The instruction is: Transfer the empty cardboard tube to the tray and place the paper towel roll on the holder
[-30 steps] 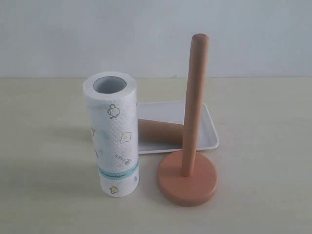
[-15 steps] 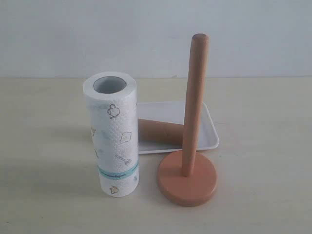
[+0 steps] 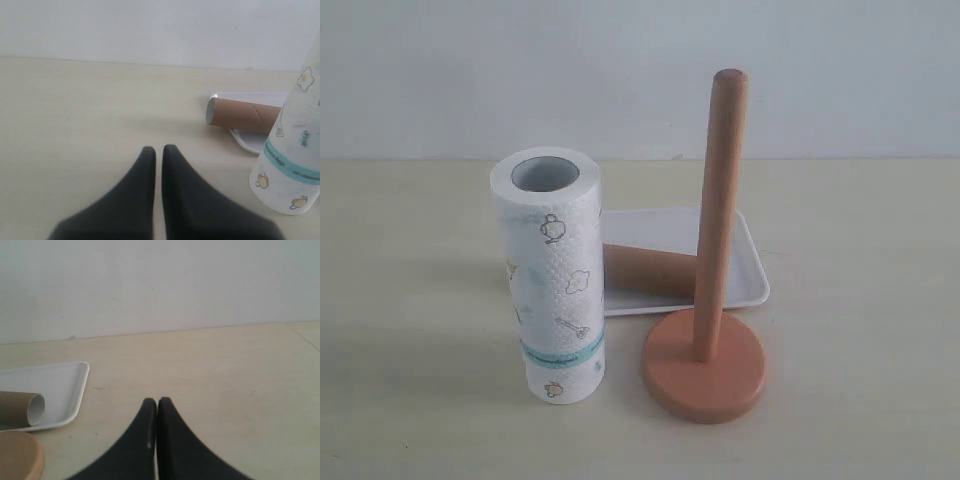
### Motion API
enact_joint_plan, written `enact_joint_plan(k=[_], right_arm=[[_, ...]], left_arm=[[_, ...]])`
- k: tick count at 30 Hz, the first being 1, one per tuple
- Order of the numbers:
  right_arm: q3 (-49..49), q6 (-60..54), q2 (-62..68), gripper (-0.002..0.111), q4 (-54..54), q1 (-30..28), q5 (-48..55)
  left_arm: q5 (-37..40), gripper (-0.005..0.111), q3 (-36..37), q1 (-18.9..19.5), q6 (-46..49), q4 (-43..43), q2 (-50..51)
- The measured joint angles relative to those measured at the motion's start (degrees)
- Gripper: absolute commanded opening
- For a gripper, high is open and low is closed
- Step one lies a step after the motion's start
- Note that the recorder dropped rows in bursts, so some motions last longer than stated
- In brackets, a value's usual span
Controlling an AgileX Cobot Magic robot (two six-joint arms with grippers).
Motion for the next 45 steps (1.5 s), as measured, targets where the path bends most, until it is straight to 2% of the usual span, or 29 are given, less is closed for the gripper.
enact_joint_plan(k=[10, 19, 45], right_arm=[[0.47, -0.6, -3.68, 0.0, 0.0, 0.0, 10.7], [0.47, -4.66, -3.71, 0.0, 0.0, 0.0, 11.28], [0.47, -3.81, -3.71, 0.0, 0.0, -0.62, 11.28]], left_arm=[[0.0, 0.004, 0.0, 0.0, 0.0, 0.0, 0.0], [0.0, 0.004, 0.0, 0.0, 0.0, 0.0, 0.0], [0.0, 0.004, 0.0, 0.0, 0.0, 0.0, 0.0]])
